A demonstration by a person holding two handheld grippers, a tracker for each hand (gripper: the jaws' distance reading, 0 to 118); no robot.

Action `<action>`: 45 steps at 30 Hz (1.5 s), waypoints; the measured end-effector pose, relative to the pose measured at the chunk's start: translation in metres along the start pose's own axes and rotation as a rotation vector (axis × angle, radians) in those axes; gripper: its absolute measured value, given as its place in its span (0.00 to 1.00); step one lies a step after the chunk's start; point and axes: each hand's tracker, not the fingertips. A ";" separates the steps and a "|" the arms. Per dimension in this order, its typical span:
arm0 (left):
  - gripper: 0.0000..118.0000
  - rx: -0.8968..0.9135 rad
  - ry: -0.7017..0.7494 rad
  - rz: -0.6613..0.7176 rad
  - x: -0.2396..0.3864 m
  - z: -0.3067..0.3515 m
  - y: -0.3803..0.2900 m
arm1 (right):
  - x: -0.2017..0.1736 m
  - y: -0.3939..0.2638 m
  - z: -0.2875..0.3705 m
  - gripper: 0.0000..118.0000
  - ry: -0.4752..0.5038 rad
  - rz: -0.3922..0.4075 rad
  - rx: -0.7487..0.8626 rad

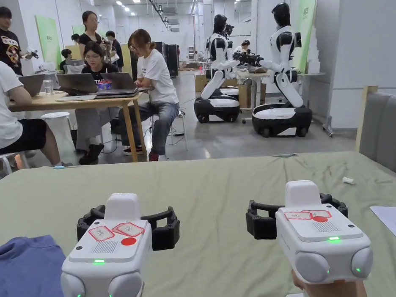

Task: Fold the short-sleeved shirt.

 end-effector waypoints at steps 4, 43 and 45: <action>1.00 -0.001 -0.001 0.009 0.000 0.000 0.000 | 0.000 0.001 0.002 1.00 0.003 -0.001 0.007; 1.00 0.014 0.019 0.022 -0.002 0.015 0.008 | 0.001 0.006 0.019 1.00 -0.010 0.005 0.028; 1.00 0.015 0.018 0.022 -0.003 0.015 0.009 | 0.002 0.007 0.019 1.00 -0.014 -0.002 0.028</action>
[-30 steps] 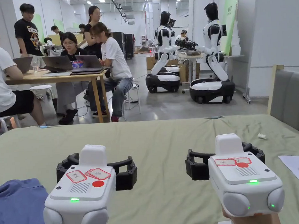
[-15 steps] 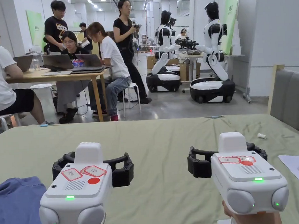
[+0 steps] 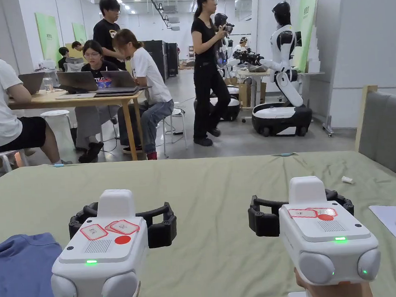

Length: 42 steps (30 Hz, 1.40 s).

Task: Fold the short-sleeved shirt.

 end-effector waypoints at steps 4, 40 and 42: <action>1.00 0.004 0.000 0.002 -0.001 0.000 0.000 | 0.001 0.000 -0.001 1.00 0.003 -0.015 -0.002; 1.00 0.012 0.004 0.017 -0.001 -0.001 0.004 | 0.006 -0.001 -0.006 1.00 -0.004 -0.031 -0.001; 1.00 0.011 0.009 0.018 -0.002 -0.001 0.004 | 0.006 -0.001 -0.006 1.00 -0.001 -0.017 -0.004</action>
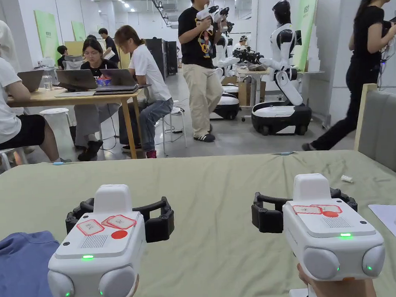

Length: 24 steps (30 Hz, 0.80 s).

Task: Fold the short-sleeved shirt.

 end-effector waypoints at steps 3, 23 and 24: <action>1.00 -0.001 -0.006 0.010 -0.001 0.000 0.001 | -0.001 -0.001 0.001 1.00 -0.014 0.007 0.007; 0.00 0.021 -0.040 0.008 0.008 0.001 0.003 | 0.008 0.004 0.007 0.02 -0.007 -0.001 -0.001; 0.00 0.017 -0.034 0.002 0.009 -0.001 0.002 | 0.007 0.003 0.007 0.01 -0.068 0.013 0.008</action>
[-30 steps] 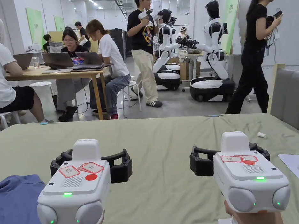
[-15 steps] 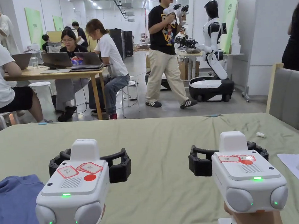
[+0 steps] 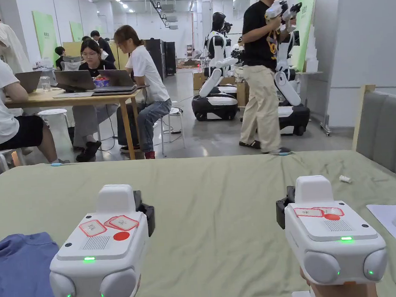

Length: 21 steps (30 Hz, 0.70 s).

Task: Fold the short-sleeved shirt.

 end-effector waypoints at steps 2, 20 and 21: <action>0.00 -0.011 -0.010 -0.011 0.000 0.005 -0.001 | 0.004 -0.005 0.004 0.00 0.025 0.007 0.016; 0.00 -0.038 0.348 -0.007 -0.158 0.063 0.009 | -0.180 0.008 -0.005 0.01 0.433 0.042 0.013; 0.00 -0.036 0.391 -0.013 -0.173 0.072 0.008 | -0.199 0.011 -0.009 0.01 0.464 0.044 0.008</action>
